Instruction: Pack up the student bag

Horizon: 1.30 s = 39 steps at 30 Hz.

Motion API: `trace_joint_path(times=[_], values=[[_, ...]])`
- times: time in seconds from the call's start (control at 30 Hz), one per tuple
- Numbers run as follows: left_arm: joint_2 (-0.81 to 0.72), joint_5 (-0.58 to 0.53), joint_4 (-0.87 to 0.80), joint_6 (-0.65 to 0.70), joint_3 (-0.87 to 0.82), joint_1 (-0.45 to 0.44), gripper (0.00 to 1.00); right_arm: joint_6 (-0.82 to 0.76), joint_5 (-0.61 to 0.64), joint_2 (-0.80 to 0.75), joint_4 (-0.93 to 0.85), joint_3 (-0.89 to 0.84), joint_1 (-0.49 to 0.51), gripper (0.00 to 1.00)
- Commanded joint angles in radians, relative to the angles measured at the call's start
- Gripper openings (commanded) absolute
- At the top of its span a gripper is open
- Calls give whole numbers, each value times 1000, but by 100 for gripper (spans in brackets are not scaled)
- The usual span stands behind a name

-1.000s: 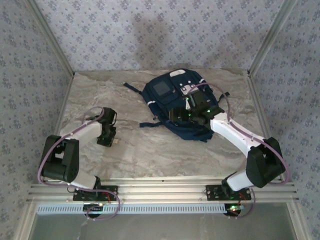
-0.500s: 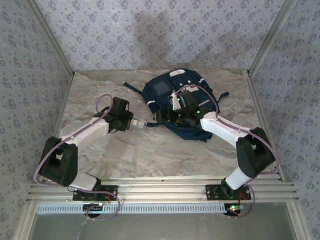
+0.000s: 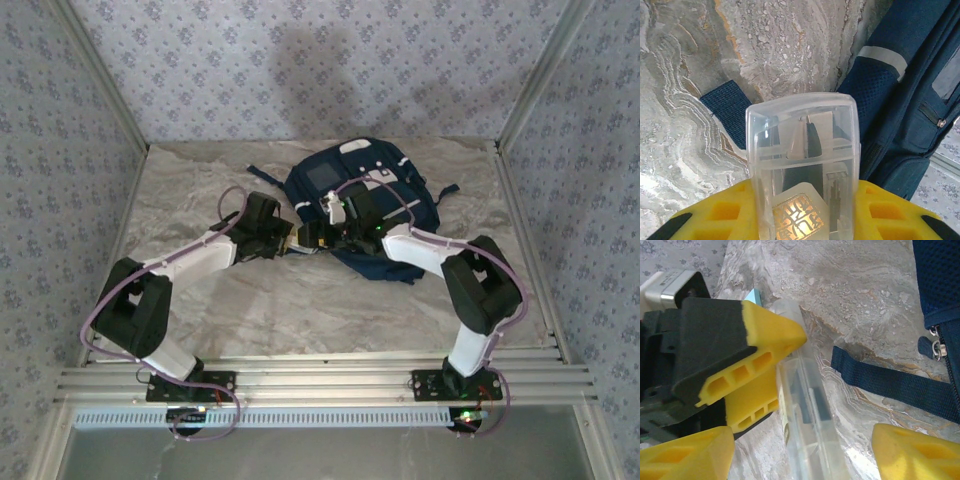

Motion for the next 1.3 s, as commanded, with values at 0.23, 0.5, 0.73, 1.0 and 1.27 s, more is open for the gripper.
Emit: trace_joint_path(times=[0.23, 0.5, 0.73, 1.0, 1.27], values=[[-3, 15, 37, -21, 30, -10, 33, 71, -71, 53, 91, 28, 11, 33], [5, 20, 54, -18, 27, -14, 81, 80, -74, 34, 97, 9, 6, 16], [-7, -22, -52, 187, 114, -14, 100, 79, -75, -51, 75, -35, -53, 15], [74, -78, -245, 601, 297, -47, 100, 25, -33, -301, -102, -154, -248, 15], [362, -31, -441, 1051, 642, -177, 98, -76, -45, -589, -349, -277, -569, 16]])
